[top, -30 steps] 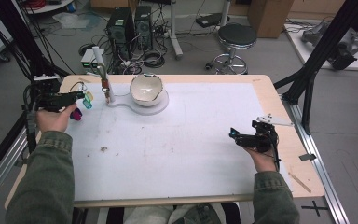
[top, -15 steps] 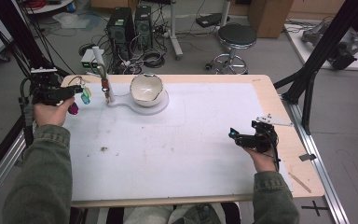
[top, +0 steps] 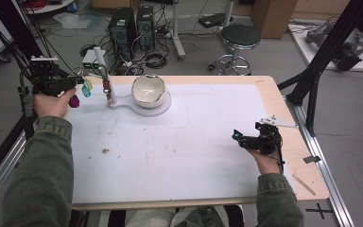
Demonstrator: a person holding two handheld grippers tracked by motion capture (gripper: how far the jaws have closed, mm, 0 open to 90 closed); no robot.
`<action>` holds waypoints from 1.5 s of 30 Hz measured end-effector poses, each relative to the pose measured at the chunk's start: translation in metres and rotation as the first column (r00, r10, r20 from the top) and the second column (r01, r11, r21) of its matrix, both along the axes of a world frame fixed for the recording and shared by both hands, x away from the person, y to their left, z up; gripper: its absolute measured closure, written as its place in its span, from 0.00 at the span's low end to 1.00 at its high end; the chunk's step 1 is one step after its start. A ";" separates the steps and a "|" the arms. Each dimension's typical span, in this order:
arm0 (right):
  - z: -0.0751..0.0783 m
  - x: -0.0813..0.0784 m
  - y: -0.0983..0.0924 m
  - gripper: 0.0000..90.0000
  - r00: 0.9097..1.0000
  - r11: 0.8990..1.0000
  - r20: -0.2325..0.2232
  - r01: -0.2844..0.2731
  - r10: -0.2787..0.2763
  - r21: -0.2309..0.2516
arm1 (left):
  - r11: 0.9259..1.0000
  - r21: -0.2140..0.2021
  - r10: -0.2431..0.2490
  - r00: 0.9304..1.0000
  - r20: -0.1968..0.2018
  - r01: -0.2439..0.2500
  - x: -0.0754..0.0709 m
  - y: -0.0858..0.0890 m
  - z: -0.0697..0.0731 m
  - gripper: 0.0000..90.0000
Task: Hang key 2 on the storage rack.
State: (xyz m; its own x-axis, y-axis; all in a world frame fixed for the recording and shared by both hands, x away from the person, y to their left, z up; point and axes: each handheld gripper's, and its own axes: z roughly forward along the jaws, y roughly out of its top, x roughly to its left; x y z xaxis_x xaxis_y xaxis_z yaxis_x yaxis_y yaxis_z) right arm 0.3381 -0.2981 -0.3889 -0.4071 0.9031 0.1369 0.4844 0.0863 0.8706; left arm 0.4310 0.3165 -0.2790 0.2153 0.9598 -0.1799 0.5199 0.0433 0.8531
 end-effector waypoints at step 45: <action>-0.001 -0.001 0.000 0.01 1.000 1.000 -0.005 -0.013 0.013 0.002 | 0.996 -0.043 -0.077 0.994 -0.073 0.074 0.026 -0.024 -0.013 0.88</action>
State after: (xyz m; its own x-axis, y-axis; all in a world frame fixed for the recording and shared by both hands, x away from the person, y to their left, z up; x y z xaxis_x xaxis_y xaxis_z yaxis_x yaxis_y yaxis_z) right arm 0.3372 -0.2986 -0.3894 -0.4180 0.8975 0.1408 0.4878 0.0911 0.8682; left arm 0.4575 0.2925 -0.2921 0.2713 0.9331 -0.2361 0.5853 0.0348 0.8101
